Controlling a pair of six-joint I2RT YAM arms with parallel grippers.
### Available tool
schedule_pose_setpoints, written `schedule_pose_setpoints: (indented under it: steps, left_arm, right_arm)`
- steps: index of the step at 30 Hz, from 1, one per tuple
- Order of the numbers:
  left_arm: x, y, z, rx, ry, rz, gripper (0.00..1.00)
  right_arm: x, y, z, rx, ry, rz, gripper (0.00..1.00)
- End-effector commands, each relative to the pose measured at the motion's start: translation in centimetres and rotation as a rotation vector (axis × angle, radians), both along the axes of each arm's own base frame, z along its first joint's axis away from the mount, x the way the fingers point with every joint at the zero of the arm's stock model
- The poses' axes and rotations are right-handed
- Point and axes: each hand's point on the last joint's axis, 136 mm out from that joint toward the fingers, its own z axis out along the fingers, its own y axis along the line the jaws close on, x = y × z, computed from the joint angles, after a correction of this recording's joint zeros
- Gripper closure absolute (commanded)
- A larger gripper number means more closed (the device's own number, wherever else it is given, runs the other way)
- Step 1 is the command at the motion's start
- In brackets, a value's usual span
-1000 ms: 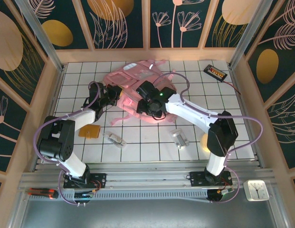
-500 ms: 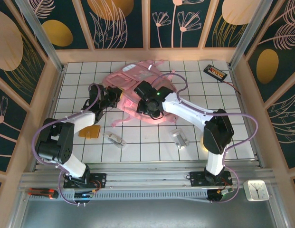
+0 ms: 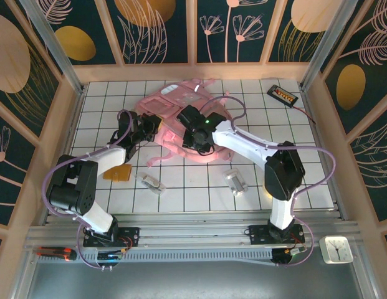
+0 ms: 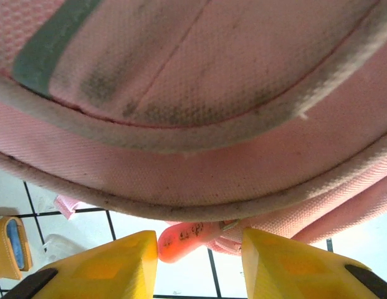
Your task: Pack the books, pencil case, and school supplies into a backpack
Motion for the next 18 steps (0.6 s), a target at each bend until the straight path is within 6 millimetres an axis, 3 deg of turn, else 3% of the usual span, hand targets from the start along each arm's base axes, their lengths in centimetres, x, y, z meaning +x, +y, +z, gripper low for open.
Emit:
schedule_pose_setpoints:
  steps: [1, 8, 18]
  left_arm:
    - [-0.2, -2.0, 5.2, -0.095, -0.118, -0.05, 1.0]
    - [-0.4, -2.8, 5.3, -0.097, -0.116, -0.071, 1.0]
    - [-0.5, -2.9, 5.1, -0.098, -0.115, -0.072, 1.0]
  right_arm:
    - [0.4, -0.2, -0.6, -0.014, 0.007, -0.023, 0.59]
    - [1.2, -0.8, -1.2, -0.034, 0.0, -0.041, 0.59]
    - [1.3, -2.2, -1.5, -0.054, 0.01, -0.061, 0.88]
